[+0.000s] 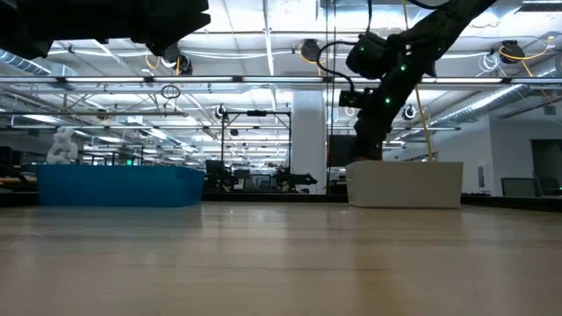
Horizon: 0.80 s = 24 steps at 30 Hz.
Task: Sort pens & pencils
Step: Put the yellow pencil into the gray bin, then return to Home Position
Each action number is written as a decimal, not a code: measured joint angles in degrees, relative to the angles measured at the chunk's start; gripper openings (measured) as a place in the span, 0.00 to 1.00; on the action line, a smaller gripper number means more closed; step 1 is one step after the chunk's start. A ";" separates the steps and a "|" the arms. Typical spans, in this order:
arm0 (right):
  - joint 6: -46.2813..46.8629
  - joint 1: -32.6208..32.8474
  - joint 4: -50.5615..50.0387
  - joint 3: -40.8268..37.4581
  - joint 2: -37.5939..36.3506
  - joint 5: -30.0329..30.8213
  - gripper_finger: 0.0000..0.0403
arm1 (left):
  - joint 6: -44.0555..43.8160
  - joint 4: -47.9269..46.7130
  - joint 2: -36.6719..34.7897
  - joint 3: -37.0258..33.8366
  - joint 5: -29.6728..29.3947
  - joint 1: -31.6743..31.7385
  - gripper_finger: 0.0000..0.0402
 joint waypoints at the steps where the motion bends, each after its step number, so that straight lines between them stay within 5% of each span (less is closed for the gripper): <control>1: 0.32 -0.01 -1.32 -0.01 0.00 0.01 0.00 | -0.01 0.00 0.00 0.00 -0.38 0.00 0.48; 15: 1.47 0.02 -3.00 -0.02 0.00 0.01 0.02 | -0.17 0.00 0.00 0.00 -0.54 0.00 0.48; 20: 2.22 0.02 -3.50 -0.02 0.00 0.37 0.17 | -0.17 0.00 0.00 0.00 -0.54 0.00 0.48; 24: 2.16 0.82 -3.71 -0.04 -1.15 7.71 0.33 | -0.16 0.00 0.00 0.00 -0.54 0.00 0.48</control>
